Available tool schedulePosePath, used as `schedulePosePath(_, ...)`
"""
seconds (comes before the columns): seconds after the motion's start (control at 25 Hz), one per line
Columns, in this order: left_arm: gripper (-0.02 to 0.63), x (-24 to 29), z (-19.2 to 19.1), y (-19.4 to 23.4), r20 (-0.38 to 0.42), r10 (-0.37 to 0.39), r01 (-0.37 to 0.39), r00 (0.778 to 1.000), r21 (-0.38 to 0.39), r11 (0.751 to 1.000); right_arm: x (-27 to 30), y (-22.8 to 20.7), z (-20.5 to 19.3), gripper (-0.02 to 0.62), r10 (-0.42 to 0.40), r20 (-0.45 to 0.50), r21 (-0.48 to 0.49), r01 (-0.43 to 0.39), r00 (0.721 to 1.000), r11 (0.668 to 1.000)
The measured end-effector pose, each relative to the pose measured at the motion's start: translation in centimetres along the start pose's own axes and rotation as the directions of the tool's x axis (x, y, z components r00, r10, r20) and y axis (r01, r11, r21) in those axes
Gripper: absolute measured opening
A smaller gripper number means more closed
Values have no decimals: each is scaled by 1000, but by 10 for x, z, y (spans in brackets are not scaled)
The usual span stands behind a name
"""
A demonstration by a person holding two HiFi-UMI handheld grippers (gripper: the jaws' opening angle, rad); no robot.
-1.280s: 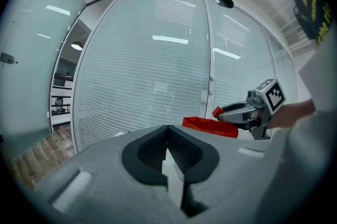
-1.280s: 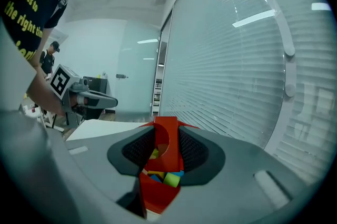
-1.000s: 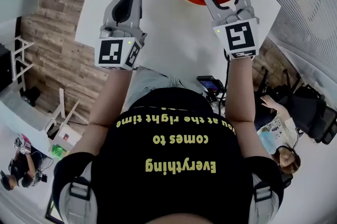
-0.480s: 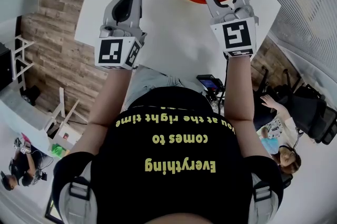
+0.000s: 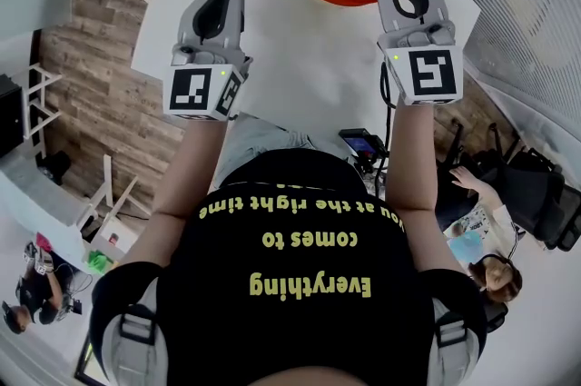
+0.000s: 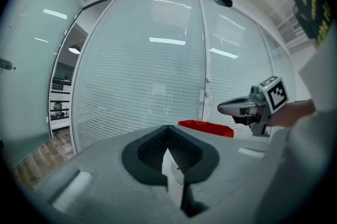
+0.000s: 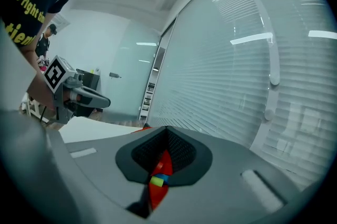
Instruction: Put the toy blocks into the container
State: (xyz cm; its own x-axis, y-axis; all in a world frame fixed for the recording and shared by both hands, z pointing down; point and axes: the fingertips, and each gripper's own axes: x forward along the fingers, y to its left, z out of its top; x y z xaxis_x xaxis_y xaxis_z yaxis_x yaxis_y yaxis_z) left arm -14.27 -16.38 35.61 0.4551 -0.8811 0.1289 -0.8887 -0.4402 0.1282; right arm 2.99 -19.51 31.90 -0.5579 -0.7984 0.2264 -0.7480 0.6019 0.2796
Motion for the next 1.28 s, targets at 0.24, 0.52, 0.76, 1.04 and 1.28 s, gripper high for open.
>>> schedulePosePath(0.24, -2, -6, 8, -13, 15, -7, 7, 1000, 14, 1000, -32, -11, 24, 6, -42, 101, 48, 37, 994, 998)
schedulePosePath(0.52, 0, -18, 16, -35, 33, -16, 15, 999, 55, 998, -81, -25, 43, 6, -94, 218, 100, 74, 971, 992)
schedulePosePath(0.76, 0, -40, 22, -55, 51, -10, 6, 999, 70, 998, -122, -27, 52, 6, -123, 280, 139, 87, 952, 986)
schedulePosePath(1.04, 0, -71, 25, -78, 80, 21, -27, 997, 73, 997, -163, -19, 59, 6, -119, 325, 138, 77, 938, 987)
schedulePosePath(1.28, -2, -96, 28, -97, 102, 55, -63, 993, 78, 995, -198, -14, 59, 6, -107, 351, 151, 56, 930, 987)
